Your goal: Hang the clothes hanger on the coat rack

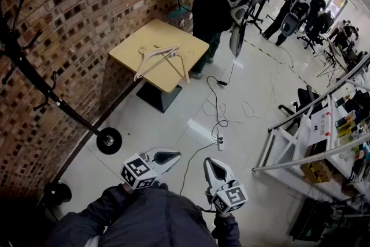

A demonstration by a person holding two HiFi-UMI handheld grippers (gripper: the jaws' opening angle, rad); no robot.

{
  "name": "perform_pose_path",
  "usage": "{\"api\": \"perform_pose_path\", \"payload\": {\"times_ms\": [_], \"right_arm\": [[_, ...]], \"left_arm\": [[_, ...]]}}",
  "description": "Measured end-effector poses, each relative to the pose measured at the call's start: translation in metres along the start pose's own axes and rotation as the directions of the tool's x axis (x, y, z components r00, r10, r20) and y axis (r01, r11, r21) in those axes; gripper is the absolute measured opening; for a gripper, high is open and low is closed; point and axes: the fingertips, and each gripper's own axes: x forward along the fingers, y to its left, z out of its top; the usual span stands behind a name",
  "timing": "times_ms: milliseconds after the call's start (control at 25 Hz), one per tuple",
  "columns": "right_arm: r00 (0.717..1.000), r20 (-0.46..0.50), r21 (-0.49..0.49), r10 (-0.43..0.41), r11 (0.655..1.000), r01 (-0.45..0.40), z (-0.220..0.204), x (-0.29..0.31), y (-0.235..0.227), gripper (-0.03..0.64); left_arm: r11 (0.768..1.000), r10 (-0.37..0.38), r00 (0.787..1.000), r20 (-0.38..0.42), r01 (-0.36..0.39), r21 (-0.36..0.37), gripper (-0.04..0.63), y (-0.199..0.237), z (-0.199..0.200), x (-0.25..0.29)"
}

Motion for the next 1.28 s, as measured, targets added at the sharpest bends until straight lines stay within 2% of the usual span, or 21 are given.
{"api": "perform_pose_path", "payload": {"times_ms": [200,400,720,880,1120,1280], "right_arm": [[1.0,-0.015,0.013,0.013,1.0,-0.013,0.002,0.039,-0.014,0.006],[0.999,-0.05,0.022,0.016,1.0,-0.015,0.006,0.101,-0.037,0.006],[0.996,-0.078,-0.011,0.033,0.999,-0.034,0.061,0.22,-0.084,0.006],[0.995,-0.077,-0.019,0.062,0.998,-0.064,0.076,0.284,-0.091,0.006],[0.986,-0.11,-0.068,0.122,0.989,-0.13,0.091,0.362,-0.101,0.008],[0.977,-0.129,-0.081,0.172,0.98,-0.183,0.095,0.405,-0.115,0.009]], "left_arm": [[1.0,0.018,1.0,-0.011,-0.018,0.006,0.0,0.044,0.012,0.005],[1.0,0.029,0.999,-0.015,-0.029,-0.003,0.0,0.112,0.03,0.01],[0.999,0.033,0.999,0.022,-0.033,-0.028,0.0,0.231,0.089,0.029],[0.999,0.038,0.998,0.046,-0.037,-0.029,0.0,0.288,0.11,0.025],[0.993,0.082,0.995,0.058,-0.076,-0.092,0.0,0.36,0.123,0.018],[0.982,0.157,0.985,0.071,-0.148,-0.117,0.002,0.403,0.129,0.011]]}}
